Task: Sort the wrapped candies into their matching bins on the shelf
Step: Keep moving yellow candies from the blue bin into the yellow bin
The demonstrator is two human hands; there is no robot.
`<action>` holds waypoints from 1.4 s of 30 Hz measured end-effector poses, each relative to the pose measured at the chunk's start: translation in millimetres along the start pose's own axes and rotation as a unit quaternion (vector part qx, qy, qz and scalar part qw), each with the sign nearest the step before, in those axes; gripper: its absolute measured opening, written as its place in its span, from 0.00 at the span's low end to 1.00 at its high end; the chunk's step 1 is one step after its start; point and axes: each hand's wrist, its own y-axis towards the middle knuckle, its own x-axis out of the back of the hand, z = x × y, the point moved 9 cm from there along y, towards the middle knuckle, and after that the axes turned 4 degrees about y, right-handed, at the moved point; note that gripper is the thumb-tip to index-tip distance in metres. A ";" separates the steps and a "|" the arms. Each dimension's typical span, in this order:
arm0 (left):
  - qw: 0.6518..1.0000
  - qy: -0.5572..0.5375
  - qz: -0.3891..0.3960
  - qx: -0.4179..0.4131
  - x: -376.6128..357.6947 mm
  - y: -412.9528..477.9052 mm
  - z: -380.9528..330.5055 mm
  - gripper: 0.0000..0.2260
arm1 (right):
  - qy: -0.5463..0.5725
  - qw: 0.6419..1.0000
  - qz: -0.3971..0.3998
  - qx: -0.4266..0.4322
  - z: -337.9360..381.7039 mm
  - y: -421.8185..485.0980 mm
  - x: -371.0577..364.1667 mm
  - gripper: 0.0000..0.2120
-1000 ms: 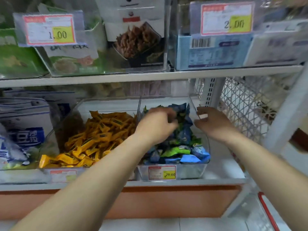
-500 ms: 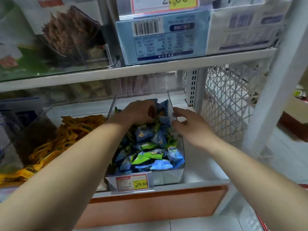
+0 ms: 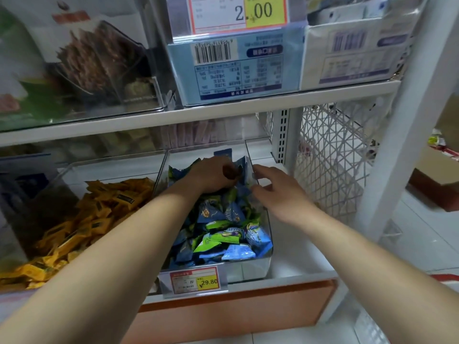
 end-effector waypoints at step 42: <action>0.993 0.002 0.115 -0.030 0.5 -16.7 1.1 0.14 | 0.078 0.993 -0.092 0.007 7.6 -3.6 35.3 0.03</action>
